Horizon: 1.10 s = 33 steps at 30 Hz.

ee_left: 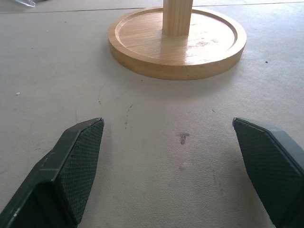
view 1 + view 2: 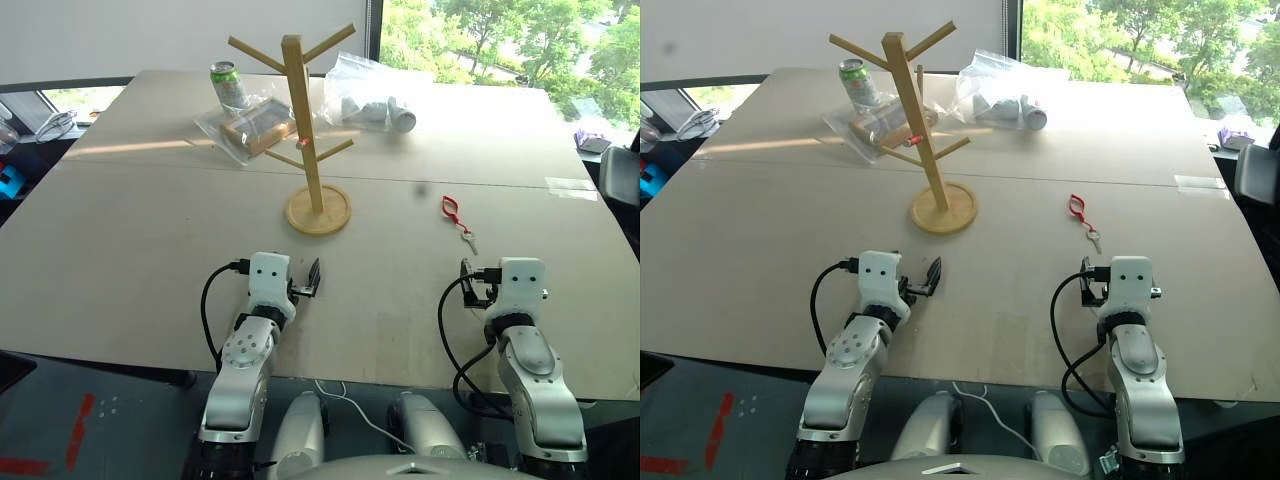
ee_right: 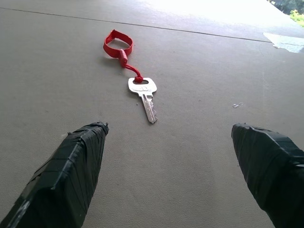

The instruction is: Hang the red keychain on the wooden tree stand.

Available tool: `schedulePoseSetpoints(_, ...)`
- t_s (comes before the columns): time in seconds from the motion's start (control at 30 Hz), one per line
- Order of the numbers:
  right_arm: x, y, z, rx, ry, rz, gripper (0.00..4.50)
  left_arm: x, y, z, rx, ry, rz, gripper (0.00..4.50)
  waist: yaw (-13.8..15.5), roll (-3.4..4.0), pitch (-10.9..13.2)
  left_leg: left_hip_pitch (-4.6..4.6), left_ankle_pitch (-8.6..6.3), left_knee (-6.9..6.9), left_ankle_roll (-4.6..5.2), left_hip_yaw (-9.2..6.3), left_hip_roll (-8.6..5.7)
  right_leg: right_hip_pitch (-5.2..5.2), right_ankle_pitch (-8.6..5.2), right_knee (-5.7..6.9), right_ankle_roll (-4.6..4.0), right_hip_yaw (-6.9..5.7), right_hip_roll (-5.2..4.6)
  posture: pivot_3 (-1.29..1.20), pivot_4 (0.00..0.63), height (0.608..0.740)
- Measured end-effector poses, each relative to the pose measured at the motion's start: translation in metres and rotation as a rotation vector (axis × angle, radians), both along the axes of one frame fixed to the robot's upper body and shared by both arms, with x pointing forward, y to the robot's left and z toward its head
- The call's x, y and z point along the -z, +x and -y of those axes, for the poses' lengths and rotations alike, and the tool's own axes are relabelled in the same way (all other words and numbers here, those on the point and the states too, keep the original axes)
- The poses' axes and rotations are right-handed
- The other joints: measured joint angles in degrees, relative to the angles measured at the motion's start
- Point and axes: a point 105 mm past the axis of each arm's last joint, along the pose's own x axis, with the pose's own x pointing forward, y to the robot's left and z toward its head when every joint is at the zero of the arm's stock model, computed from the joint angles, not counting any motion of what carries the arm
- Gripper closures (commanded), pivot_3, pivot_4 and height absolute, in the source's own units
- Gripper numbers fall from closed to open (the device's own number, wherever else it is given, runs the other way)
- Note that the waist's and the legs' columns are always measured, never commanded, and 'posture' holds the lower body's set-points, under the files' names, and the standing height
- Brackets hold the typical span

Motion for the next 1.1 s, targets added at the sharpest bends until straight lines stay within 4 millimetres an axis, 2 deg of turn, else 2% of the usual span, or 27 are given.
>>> schedulePoseSetpoints(0.17, -0.001, 0.007, -0.004, -0.064, -0.022, -0.004, 0.0, -0.001, 0.0, -0.002, -0.013, -0.015, 0.002, 0.04, -0.14, 0.0, 0.0, 0.01, 0.0, 0.0, 0.0, 0.02, 0.0, 0.0, 0.0, 0.0, 0.0, 0.01, 0.0, 0.0, 0.15, 0.74)
schedulePoseSetpoints(0.37, -0.021, 0.024, -0.012, -0.207, -0.024, 0.019, 0.0, -0.006, 0.005, -0.004, 0.122, 0.001, -0.037, 0.04, -0.22, -0.02, 0.04, -0.02, 0.0, 0.0, 0.0, -0.03, 0.0, 0.0, 0.0, 0.01, 0.0, -0.01, 0.04, 0.0, 0.15, 0.74)
schedulePoseSetpoints(0.43, -0.032, 0.035, -0.015, -0.278, -0.032, 0.006, 0.0, -0.015, 0.006, -0.001, 0.256, 0.045, -0.054, 0.04, -0.29, -0.1, 0.18, -0.07, 0.0, 0.0, 0.0, -0.03, 0.0, -0.05, 0.01, 0.02, 0.0, -0.02, 0.04, 0.0, 0.15, 0.74)
schedulePoseSetpoints(0.5, -0.048, 0.05, -0.012, -0.338, -0.056, -0.012, 0.0, -0.04, 0.006, 0.008, 0.429, 0.077, -0.042, 0.04, -0.28, -0.13, 0.21, -0.06, 0.0, 0.0, 0.0, -0.03, 0.0, -0.05, 0.01, 0.0, -0.01, -0.03, 0.05, 0.0, 0.15, 0.74)
schedulePoseSetpoints(0.57, -0.054, 0.059, -0.012, -0.374, -0.057, -0.028, 0.0, -0.056, 0.004, 0.018, 0.543, 0.072, -0.033, 0.04, -0.17, -0.15, 0.22, -0.11, 0.0, -0.01, 0.0, -0.06, 0.0, -0.04, 0.01, -0.05, -0.01, -0.07, 0.04, 0.0, 0.15, 0.74)
schedulePoseSetpoints(0.73, -0.048, 0.083, -0.007, -0.428, -0.039, -0.136, 0.0, -0.094, 0.001, 0.039, 0.81, 0.086, -0.019, 0.04, -0.25, -0.18, 0.31, -0.15, 0.0, -0.01, 0.0, -0.06, 0.0, -0.06, 0.01, -0.08, 0.0, -0.07, 0.04, 0.0, 0.15, 0.74)
schedulePoseSetpoints(0.87, -0.041, 0.096, -0.004, -0.431, -0.034, -0.191, 0.0, -0.113, -0.003, 0.052, 0.932, 0.093, -0.008, 0.04, -0.29, -0.23, 0.38, -0.15, 0.01, -0.01, 0.0, -0.06, 0.0, -0.08, 0.01, -0.05, 0.0, -0.06, 0.05, 0.0, 0.15, 0.74)
schedulePoseSetpoints(0.93, -0.038, 0.101, -0.002, -0.425, -0.036, -0.205, 0.0, -0.118, -0.005, 0.058, 0.974, 0.093, -0.002, 0.04, -0.31, -0.23, 0.39, -0.15, 0.01, -0.01, 0.0, -0.06, 0.0, -0.08, 0.02, -0.05, 0.0, -0.05, 0.05, 0.0, 0.15, 0.74)
schedulePoseSetpoints(1.1, -0.026, 0.102, -0.005, -0.442, -0.037, -0.243, 0.0, -0.117, -0.006, 0.059, 0.987, 0.106, -0.01, 0.04, -0.31, -0.22, 0.4, -0.17, 0.01, -0.01, 0.0, -0.05, 0.01, -0.1, 0.02, -0.05, 0.0, -0.04, 0.06, 0.0, 0.15, 0.74)
